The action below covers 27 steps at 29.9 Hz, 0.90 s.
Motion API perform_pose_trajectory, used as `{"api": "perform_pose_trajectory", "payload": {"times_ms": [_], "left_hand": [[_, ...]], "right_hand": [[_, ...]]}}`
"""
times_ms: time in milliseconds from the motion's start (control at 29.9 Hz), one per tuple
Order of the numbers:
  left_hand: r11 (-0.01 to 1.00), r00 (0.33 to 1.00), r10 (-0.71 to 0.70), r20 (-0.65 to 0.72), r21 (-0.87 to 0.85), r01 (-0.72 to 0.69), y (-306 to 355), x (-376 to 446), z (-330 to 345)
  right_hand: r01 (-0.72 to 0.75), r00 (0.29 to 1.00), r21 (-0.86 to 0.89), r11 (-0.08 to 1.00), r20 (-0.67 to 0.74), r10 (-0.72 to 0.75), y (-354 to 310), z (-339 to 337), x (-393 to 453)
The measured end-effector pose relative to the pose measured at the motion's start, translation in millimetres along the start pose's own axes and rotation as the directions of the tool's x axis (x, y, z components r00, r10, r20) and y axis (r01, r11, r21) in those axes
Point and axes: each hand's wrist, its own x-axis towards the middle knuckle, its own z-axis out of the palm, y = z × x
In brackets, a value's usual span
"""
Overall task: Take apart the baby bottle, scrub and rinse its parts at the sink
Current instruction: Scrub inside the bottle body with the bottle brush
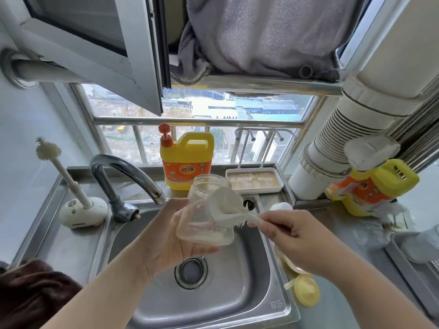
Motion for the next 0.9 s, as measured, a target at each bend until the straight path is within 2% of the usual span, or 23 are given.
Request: {"api": "perform_pose_trajectory", "payload": {"times_ms": [100, 234, 301, 368, 434, 468, 601, 635, 735, 769, 835, 902], "left_hand": [[0.997, 0.999, 0.020, 0.029, -0.070, -0.018, 0, -1, -3], [0.997, 0.994, 0.058, 0.088, -0.063, -0.052, 3, -5, -7], [0.996, 0.993, 0.064, 0.099, -0.074, -0.056, 4, -6, -8], [0.996, 0.995, 0.077, 0.070, -0.061, -0.072, 5, -4, -5], [0.995, 0.995, 0.096, -0.026, -0.003, -0.096, 6, -1, 0], [0.995, 0.994, 0.098, -0.054, 0.043, -0.095, 6, 0, 3], [0.979, 0.992, 0.124, -0.038, 0.169, -0.116, 7, -2, 7], [0.974, 0.991, 0.126, -0.033, 0.193, -0.118, 7, -3, 6], [0.975, 0.991, 0.125, -0.038, 0.190, -0.115, 3, -3, 5], [0.978, 0.992, 0.120, -0.037, 0.177, -0.112, 2, -2, 6], [0.979, 0.993, 0.114, -0.044, 0.177, -0.104, 3, -2, 6], [0.981, 0.992, 0.110, -0.060, 0.168, -0.098, 4, -5, 3]], "right_hand": [[0.007, 1.000, 0.017, 1.000, 0.001, -0.007, 2, 3, 1], [-0.015, 1.000, 0.022, 1.000, 0.026, 0.014, 7, -1, -5], [-0.042, 0.999, -0.009, 0.999, -0.006, 0.042, 10, -5, -7], [-0.045, 0.996, -0.025, 0.999, -0.077, 0.043, 10, -7, -1], [-0.005, 0.991, 0.000, 1.000, -0.131, 0.005, 3, -4, 6], [0.015, 0.993, -0.004, 1.000, -0.116, -0.015, -3, -2, 7], [0.050, 0.990, -0.090, 0.995, 0.134, -0.038, -17, -1, -6], [0.034, 0.993, -0.110, 0.993, 0.120, -0.021, -14, -5, -7], [0.011, 0.994, -0.163, 0.987, -0.103, -0.028, -5, -12, 3], [0.025, 0.990, -0.165, 0.986, -0.130, -0.047, -6, -9, 7], [0.068, 0.996, -0.152, 0.986, -0.038, -0.075, -11, -2, 8], [0.048, 0.997, -0.116, 0.992, 0.058, -0.042, -11, 1, 1]]}}
